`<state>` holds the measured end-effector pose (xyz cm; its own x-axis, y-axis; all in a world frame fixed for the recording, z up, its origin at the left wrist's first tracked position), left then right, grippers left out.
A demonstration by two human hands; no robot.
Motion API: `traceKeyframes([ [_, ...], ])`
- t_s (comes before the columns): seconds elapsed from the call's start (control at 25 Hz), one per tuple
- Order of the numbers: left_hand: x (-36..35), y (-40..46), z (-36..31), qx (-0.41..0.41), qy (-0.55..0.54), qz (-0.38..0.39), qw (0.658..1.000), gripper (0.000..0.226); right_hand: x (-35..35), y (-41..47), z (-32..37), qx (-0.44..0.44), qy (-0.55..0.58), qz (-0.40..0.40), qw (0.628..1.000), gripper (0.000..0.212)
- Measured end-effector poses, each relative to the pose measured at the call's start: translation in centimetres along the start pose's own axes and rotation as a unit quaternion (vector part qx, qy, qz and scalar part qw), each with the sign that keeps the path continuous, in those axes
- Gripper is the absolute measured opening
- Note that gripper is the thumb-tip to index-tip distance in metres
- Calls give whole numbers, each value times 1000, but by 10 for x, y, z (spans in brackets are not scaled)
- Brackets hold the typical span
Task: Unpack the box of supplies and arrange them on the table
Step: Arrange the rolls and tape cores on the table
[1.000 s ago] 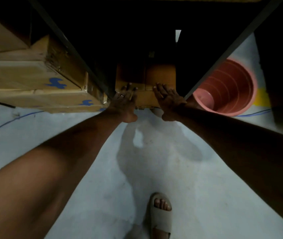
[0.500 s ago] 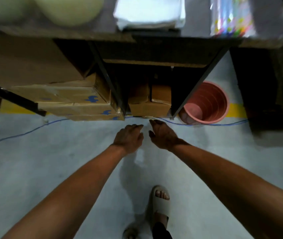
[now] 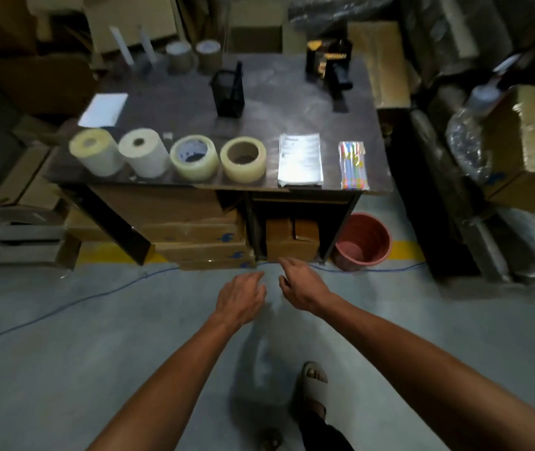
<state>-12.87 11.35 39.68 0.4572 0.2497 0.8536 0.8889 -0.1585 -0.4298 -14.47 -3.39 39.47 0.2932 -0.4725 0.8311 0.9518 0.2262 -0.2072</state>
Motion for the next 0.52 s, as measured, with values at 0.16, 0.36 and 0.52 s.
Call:
traceKeyframes([
  [0.16, 92, -21, 2, -16, -50, -63, 997, 36, 52, 12, 64, 31, 2, -60, 998, 52],
  [0.36, 197, 15, 7, -30, -88, -159, 983, 33, 110, 76, 109, 53, 4, -95, 994, 50],
  [0.52, 273, 86, 25, -8, -93, -209, 973, 32, 163, 165, 127, 80, 15, -145, 986, 44],
])
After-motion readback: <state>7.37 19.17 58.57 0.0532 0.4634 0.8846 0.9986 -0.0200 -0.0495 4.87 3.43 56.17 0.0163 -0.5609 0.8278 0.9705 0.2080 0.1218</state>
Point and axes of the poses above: each hand's wrist, its own y-axis towards the middle knuckle, its own x-axis out of the back of the hand, z = x × y, the point moved 5 cm from there along y, towards the middle knuckle, and after that the axes turned 14 degrees about x, right-handed, at the moved point
